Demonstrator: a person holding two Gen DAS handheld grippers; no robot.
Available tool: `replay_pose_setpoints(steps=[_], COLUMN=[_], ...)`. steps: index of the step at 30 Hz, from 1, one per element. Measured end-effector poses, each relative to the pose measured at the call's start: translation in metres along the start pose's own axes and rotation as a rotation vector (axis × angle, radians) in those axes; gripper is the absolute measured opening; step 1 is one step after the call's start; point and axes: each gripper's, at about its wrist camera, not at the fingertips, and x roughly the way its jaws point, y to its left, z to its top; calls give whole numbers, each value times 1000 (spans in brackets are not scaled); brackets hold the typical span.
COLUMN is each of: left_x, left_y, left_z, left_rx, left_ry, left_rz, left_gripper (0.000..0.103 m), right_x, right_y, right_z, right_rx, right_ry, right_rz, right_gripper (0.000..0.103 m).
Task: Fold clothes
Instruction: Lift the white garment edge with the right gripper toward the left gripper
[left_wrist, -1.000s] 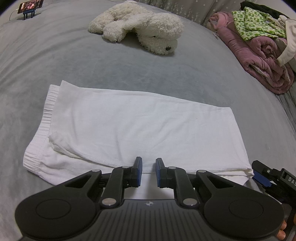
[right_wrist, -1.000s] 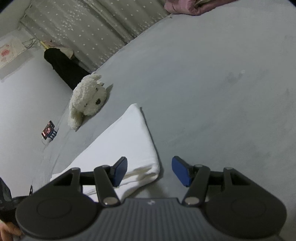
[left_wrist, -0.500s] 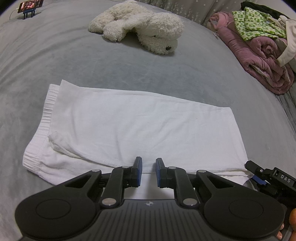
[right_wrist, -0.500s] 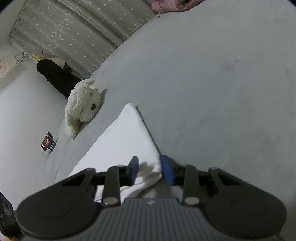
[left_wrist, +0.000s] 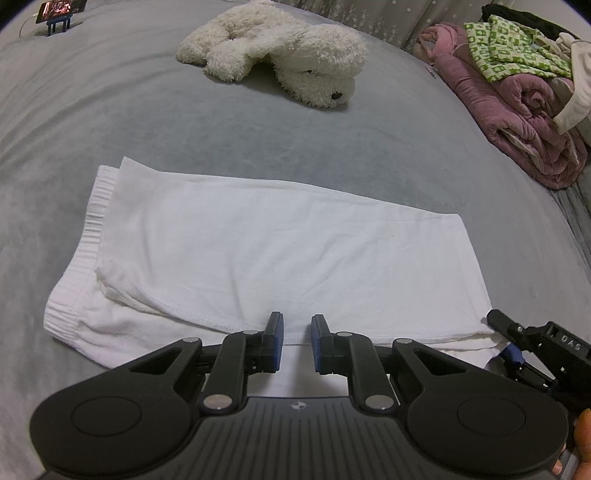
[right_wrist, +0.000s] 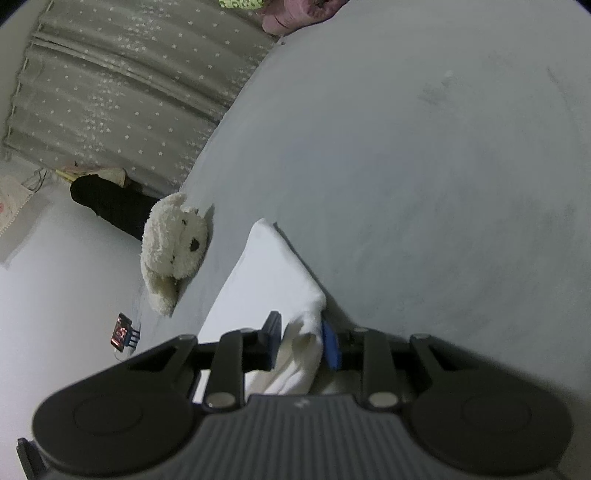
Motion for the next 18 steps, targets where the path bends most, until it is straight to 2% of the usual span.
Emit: replay_pose_setpoints(steps=[2, 5, 11, 18], left_x=[0, 0, -2, -14], left_y=[1, 1, 1, 0], left_z=[0, 1, 1, 7], left_rx=[-3, -5, -14, -40], left_ry=[1, -1, -6, -55], left_rz=[-2, -10, -32, -131], left_gripper=[14, 14, 15, 15], right_x=[2, -1, -9, -12], right_y=[4, 8, 40, 83], right_z=[-2, -6, -19, -51], right_rx=[-25, -80, -331, -700], right_ry=[-8, -28, -98, -169], right_rz=[-22, -41, -115, -184], right_gripper=[13, 10, 10, 10])
